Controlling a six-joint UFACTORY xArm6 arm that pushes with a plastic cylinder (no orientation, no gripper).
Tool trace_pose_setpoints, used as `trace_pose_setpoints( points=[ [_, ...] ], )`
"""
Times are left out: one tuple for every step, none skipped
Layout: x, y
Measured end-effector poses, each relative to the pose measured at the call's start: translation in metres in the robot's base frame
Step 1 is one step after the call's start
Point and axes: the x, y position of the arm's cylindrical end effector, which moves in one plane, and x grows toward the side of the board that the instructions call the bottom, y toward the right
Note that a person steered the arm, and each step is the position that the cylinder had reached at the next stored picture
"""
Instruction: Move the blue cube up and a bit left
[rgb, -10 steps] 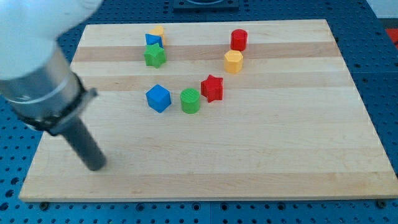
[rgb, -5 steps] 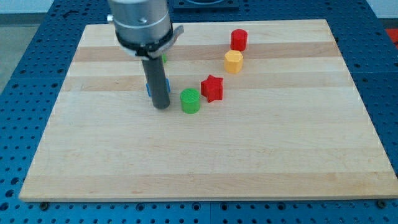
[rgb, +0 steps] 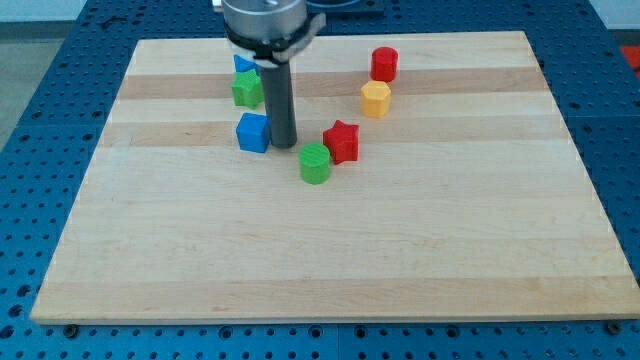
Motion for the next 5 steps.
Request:
trace_pose_setpoints(
  points=[
    [-0.002,-0.002],
    [-0.002,-0.002],
    [-0.004,-0.009],
    [0.007,0.018],
    [0.03,0.031]
  ],
)
